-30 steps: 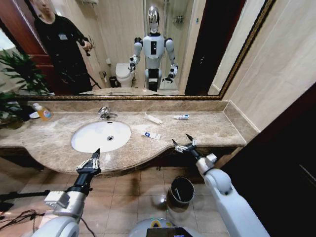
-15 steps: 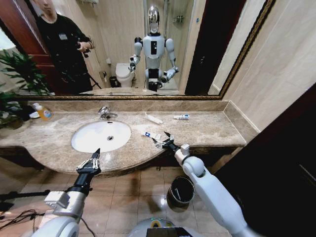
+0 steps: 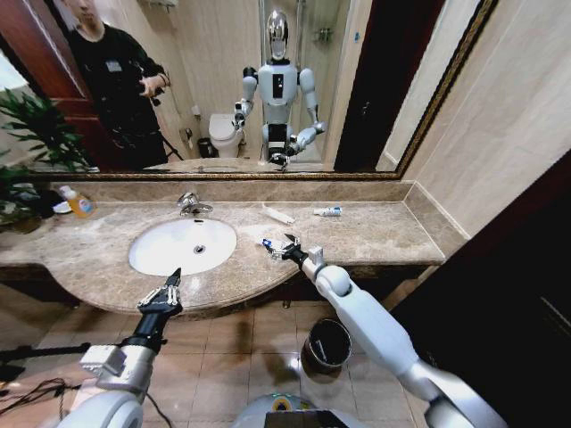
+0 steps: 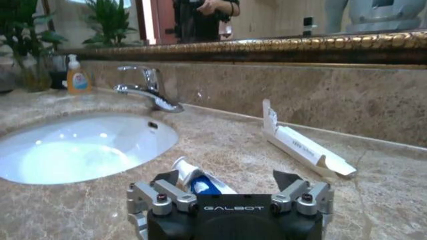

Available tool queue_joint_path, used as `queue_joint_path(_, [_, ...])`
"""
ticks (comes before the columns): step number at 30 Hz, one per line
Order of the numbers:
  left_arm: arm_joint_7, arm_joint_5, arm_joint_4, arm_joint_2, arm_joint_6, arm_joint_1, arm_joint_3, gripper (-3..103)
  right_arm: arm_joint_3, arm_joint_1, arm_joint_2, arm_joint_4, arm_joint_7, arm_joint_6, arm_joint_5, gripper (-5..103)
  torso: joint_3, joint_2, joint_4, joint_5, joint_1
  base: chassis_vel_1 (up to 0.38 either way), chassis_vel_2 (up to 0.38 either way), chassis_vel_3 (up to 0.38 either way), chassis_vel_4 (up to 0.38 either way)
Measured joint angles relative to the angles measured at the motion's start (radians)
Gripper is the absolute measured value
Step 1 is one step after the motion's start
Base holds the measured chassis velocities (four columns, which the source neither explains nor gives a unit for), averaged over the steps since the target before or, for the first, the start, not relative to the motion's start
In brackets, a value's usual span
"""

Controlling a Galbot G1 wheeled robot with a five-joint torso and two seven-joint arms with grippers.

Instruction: Pick up the trash from the sink and place it in the trash bin.

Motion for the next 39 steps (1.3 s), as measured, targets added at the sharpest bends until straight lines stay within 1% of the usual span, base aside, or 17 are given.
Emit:
queue_joint_path(2, [0.0, 0.0, 0.0, 0.0, 0.0, 0.0, 0.0, 0, -0.007, 0.006, -0.003, -0.003, -0.002, -0.006, 0.004, 94, 0.0, 0.0, 0.0, -0.0001, 0.0, 0.0, 0.0, 0.0, 0.0])
queue_joint_path(4, [0.0, 0.0, 0.0, 0.0, 0.0, 0.0, 0.0, 0, -0.027, 0.012, -0.007, -0.008, -0.004, -0.011, 0.015, 89, 0.0, 0.0, -0.0001, 0.0, 0.0, 0.0, 0.0, 0.0, 0.0])
queue_joint_path(9, [0.0, 0.0, 0.0, 0.0, 0.0, 0.0, 0.0, 0, -0.05, 0.015, -0.006, -0.008, -0.006, -0.011, 0.016, 89, 0.0, 0.0, -0.0001, 0.0, 0.0, 0.0, 0.0, 0.0, 0.0])
queue_joint_path(10, [0.0, 0.0, 0.0, 0.0, 0.0, 0.0, 0.0, 0, -0.058, 0.019, -0.004, -0.01, -0.005, -0.011, 0.015, 86, 0.0, 0.0, -0.0001, -0.0001, 0.0, 0.0, 0.0, 0.0, 0.0])
queue_joint_path(11, [0.0, 0.0, 0.0, 0.0, 0.0, 0.0, 0.0, 0, -0.058, 0.019, -0.004, -0.01, -0.005, -0.011, 0.015, 86, 0.0, 0.0, -0.0001, -0.0001, 0.0, 0.0, 0.0, 0.0, 0.0])
queue_joint_path(13, [0.0, 0.0, 0.0, 0.0, 0.0, 0.0, 0.0, 0, -0.069, 0.028, 0.001, -0.021, -0.004, -0.011, 0.012, 80, 0.0, 0.0, 0.0, -0.0001, 0.0, 0.0, 0.0, 0.0, 0.0])
queue_joint_path(21, [0.0, 0.0, 0.0, 0.0, 0.0, 0.0, 0.0, 0, -0.082, 0.038, 0.022, -0.063, 0.013, -0.003, 0.001, 80, 0.0, 0.0, 0.0, 0.0, 0.0, 0.0, 0.0, 0.0, 0.0])
queue_joint_path(22, [0.0, 0.0, 0.0, 0.0, 0.0, 0.0, 0.0, 0, -0.082, 0.038, 0.022, -0.064, 0.015, -0.002, 0.0, 76, 0.0, 0.0, -0.0001, 0.0, 0.0, 0.0, 0.0, 0.0, 0.0])
queue_joint_path(23, [0.0, 0.0, 0.0, 0.0, 0.0, 0.0, 0.0, 0, -0.082, 0.038, 0.023, -0.066, 0.017, -0.001, -0.001, 76, 0.0, 0.0, 0.0, -0.0001, 0.0, 0.0, 0.0, 0.0, 0.0])
queue_joint_path(24, [0.0, 0.0, 0.0, 0.0, 0.0, 0.0, 0.0, 0, -0.082, 0.037, 0.024, -0.069, 0.025, 0.005, -0.004, 68, 0.0, 0.0, -0.0001, 0.0, 0.0, 0.0, 0.0, 0.0, 0.0])
queue_joint_path(25, [0.0, 0.0, 0.0, 0.0, 0.0, 0.0, 0.0, 0, -0.082, 0.037, 0.024, -0.069, 0.025, 0.005, -0.004, 68, 0.0, 0.0, -0.0001, 0.0, 0.0, 0.0, 0.0, 0.0, 0.0])
queue_joint_path(28, [0.0, 0.0, 0.0, 0.0, 0.0, 0.0, 0.0, 0, -0.08, 0.035, 0.026, -0.073, 0.046, 0.018, -0.005, 56, 0.0, 0.0, 0.0, 0.0, 0.0, 0.0, 0.0, 0.0, 0.0])
queue_joint_path(30, [0.0, 0.0, 0.0, 0.0, 0.0, 0.0, 0.0, 0, -0.079, 0.035, 0.026, -0.073, 0.05, 0.02, -0.005, 56, 0.0, 0.0, -0.0001, 0.0001, 0.0, 0.0, 0.0, 0.0, 0.0])
queue_joint_path(33, [0.0, 0.0, 0.0, 0.0, 0.0, 0.0, 0.0, 0, -0.075, 0.033, 0.025, -0.071, 0.06, 0.026, -0.005, 44, 0.0, 0.0, -0.0001, 0.0001, 0.0, 0.0, 0.0, 0.0, 0.0])
queue_joint_path(34, [0.0, 0.0, 0.0, 0.0, 0.0, 0.0, 0.0, 0, -0.075, 0.033, 0.025, -0.071, 0.06, 0.026, -0.005, 44, 0.0, 0.0, -0.0001, 0.0001, 0.0, 0.0, 0.0, 0.0, 0.0])
queue_joint_path(37, [0.0, 0.0, 0.0, 0.0, 0.0, 0.0, 0.0, 0, -0.07, 0.032, 0.024, -0.07, 0.063, 0.03, -0.005, 33, 0.0, 0.0, -0.0001, 0.0001, 0.0, 0.0, 0.0, 0.0, 0.0])
queue_joint_path(39, [0.0, 0.0, 0.0, 0.0, 0.0, 0.0, 0.0, 0, -0.069, 0.031, 0.024, -0.071, 0.064, 0.032, -0.005, 33, 0.0, 0.0, 0.0, 0.0001, 0.0, 0.0, 0.0, 0.0, 0.0])
